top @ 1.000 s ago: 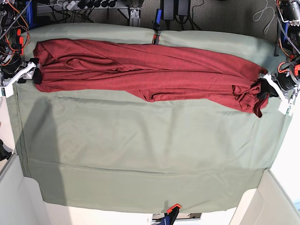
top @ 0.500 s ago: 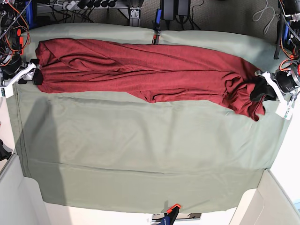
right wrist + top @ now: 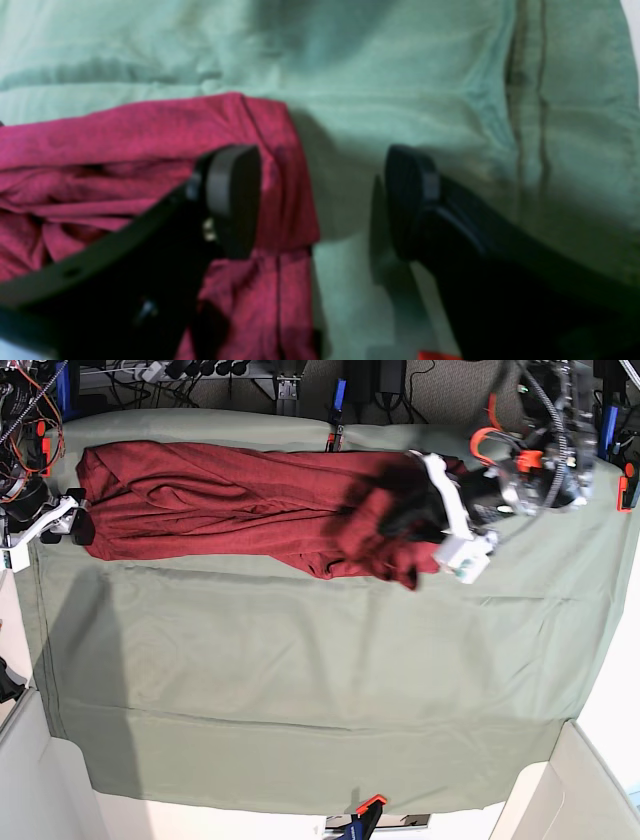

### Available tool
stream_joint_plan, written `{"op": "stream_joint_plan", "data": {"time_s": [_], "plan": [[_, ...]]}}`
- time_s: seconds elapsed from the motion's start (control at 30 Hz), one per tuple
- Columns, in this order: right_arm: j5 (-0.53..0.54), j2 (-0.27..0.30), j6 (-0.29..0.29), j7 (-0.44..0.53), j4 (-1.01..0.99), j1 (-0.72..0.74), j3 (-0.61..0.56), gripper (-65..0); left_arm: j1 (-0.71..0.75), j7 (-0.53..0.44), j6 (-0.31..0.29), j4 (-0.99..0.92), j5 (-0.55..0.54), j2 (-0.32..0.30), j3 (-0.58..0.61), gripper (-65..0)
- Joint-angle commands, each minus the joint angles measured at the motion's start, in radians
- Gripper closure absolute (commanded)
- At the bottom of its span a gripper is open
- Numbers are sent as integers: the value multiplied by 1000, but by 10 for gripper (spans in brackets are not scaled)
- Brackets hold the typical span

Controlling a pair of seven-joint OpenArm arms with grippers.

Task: Fold the T-shirt properly
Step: 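Carry the held shirt end with the left gripper toward the right gripper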

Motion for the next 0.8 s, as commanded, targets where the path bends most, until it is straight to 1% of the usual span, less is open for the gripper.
{"op": "stream_joint_plan", "data": {"time_s": [0.0, 0.1, 0.17, 0.23, 0.33, 0.37, 0.4, 0.47, 0.5, 0.53, 0.63, 0.7, 0.77], "plan": [[11, 19, 9, 19, 18, 8, 9, -390, -8, -45, -6, 14, 7, 10, 26, 0], [10, 19, 9, 18, 18, 8, 9, -390, -13, -109, -6, -9, 114, 60, 112, 0], [10, 19, 9, 18, 18, 8, 9, -390, -37, -119, -6, -50, 162, 78, 151, 0], [11, 19, 18, 18, 18, 8, 9, -390, -74, -120, -6, -118, 172, 84, 171, 0], [11, 19, 23, 18, 18, 8, 9, -390, -128, -120, -6, -223, 159, 86, 172, 0], [14, 19, 23, 18, 18, 8, 9, -390, -140, -117, -6, -246, 145, 86, 172, -35], [20, 19, 24, 18, 18, 8, 9, -390, -146, -117, -6, -261, 132, 85, 172, -126], [37, 19, 47, 18, 18, 8, 9, -390, -146, -106, -6, -266, 92, 86, 172, -330], [48, 19, 53, 18, 18, 8, 9, -390, -146, -92, -6, -266, 64, 86, 172, -385], [50, 19, 53, 17, 18, 10, 9, -390, -146, -74, -6, -266, 34, 86, 172, -396], [63, 21, 54, 6, 18, 22, 9, -390, -146, -27, -6, -266, -54, 86, 172, -396], [80, 21, 68, -8, 18, 36, 15, -390, -146, 15, -6, -266, -145, 86, 172, -396], [85, 21, 68, -16, 18, 61, 24, -390, -146, 50, -6, -265, -232, 86, 172, -395]]}}
